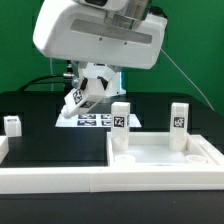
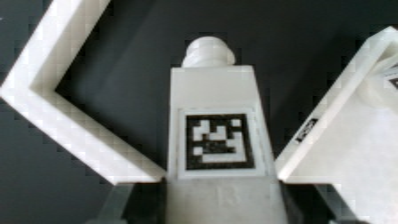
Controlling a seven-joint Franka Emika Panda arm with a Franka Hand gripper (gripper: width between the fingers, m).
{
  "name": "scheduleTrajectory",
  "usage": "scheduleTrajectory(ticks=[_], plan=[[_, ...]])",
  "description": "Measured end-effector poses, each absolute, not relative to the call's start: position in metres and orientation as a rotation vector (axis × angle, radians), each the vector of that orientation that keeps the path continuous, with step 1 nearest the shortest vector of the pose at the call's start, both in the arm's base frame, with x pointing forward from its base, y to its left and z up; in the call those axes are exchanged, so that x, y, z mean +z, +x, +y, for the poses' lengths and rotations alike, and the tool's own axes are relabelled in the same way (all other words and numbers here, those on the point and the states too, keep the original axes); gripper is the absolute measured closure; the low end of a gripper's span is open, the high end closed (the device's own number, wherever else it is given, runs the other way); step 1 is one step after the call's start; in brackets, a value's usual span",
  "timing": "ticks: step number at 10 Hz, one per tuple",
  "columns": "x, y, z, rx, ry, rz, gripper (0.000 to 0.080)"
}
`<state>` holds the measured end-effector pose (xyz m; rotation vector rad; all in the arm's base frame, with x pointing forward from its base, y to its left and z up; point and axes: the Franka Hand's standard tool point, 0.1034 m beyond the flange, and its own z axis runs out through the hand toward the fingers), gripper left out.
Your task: Assemble square table
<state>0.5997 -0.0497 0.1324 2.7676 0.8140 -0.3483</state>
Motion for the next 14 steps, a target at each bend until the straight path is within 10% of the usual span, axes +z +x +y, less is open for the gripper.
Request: scheduleTrajectory(ticks=[6, 14], plan=[[0.144, 0.637, -0.02, 0.102, 2.901, 0.69, 0.0509], [0.149, 0.645, 0.002, 0.061, 3.026, 0.373, 0.0509]])
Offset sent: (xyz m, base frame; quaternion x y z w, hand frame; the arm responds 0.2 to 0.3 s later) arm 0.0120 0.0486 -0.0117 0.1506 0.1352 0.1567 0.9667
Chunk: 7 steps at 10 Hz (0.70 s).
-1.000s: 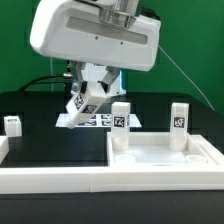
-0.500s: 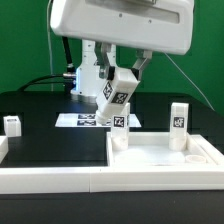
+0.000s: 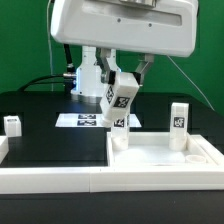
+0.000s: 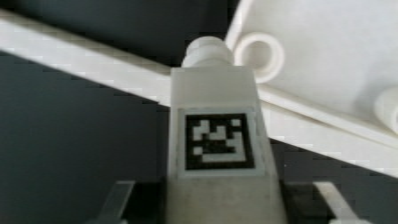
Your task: Assemble square table
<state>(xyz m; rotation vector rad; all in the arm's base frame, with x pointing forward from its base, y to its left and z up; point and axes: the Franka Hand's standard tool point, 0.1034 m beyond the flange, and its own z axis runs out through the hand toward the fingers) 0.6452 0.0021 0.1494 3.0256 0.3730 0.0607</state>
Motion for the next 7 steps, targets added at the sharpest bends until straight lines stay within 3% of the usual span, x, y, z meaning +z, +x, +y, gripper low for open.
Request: scheduleTrajectory(ticks=[3, 7], plan=[[0.145, 0.644, 0.036, 0.073, 3.089, 0.253, 0.0509], [0.148, 0.651, 0.034, 0.137, 3.11, 0.199, 0.0509]])
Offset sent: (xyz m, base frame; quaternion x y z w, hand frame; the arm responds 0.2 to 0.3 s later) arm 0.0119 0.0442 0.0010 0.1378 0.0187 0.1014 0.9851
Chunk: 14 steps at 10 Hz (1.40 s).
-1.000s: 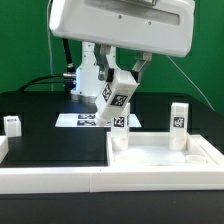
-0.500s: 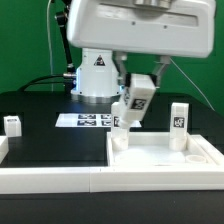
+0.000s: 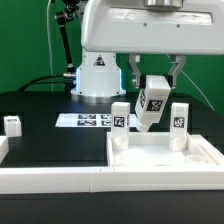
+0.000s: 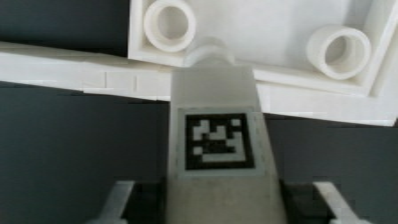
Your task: Assemble square table
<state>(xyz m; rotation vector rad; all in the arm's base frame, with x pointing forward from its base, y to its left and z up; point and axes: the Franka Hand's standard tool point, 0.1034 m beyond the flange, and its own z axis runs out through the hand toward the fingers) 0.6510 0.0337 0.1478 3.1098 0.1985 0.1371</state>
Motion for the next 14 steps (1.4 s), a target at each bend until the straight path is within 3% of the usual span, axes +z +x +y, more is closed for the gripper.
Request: scheduleTrajectory(ticks=[6, 10, 14], plan=[[0.146, 0.661, 0.042, 0.787, 2.987, 0.113, 0.0509], [0.142, 0.658, 0.044, 0.771, 3.0, 0.091, 0.0509], [0.132, 0.641, 0.092, 0.778, 3.055, 0.015, 0.0509]])
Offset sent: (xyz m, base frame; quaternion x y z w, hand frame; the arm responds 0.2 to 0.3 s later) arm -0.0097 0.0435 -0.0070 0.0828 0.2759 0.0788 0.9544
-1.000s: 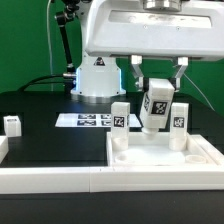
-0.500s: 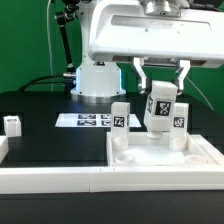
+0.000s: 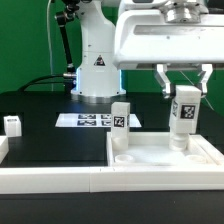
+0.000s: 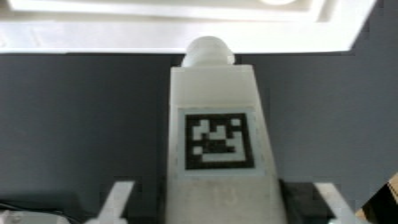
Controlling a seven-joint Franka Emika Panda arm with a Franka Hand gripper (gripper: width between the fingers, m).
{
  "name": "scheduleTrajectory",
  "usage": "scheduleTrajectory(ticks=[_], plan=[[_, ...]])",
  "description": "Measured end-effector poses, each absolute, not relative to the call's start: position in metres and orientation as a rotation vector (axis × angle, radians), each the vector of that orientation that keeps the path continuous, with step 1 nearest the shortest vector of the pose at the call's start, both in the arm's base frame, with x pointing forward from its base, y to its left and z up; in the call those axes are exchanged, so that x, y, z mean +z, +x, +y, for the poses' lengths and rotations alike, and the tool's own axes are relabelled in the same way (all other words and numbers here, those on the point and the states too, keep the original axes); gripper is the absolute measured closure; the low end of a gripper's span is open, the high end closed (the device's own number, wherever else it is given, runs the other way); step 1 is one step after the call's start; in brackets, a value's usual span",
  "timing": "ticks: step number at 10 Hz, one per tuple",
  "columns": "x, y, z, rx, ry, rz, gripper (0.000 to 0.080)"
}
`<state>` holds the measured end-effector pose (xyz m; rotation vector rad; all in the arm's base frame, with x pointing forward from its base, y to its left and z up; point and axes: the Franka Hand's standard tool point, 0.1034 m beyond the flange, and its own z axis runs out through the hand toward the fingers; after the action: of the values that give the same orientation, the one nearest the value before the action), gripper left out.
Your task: Assemble square table
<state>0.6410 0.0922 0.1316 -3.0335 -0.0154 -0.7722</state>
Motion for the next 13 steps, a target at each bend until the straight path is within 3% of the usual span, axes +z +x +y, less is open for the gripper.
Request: scheduleTrajectory(ticks=[5, 8, 13], plan=[[0.129, 0.638, 0.096, -0.768, -3.033, -0.021, 0.0509], [0.116, 0.62, 0.116, -0.796, -3.015, -0.023, 0.0509], [0.104, 0.616, 0.117, -0.776, -3.028, -0.037, 0.0509]])
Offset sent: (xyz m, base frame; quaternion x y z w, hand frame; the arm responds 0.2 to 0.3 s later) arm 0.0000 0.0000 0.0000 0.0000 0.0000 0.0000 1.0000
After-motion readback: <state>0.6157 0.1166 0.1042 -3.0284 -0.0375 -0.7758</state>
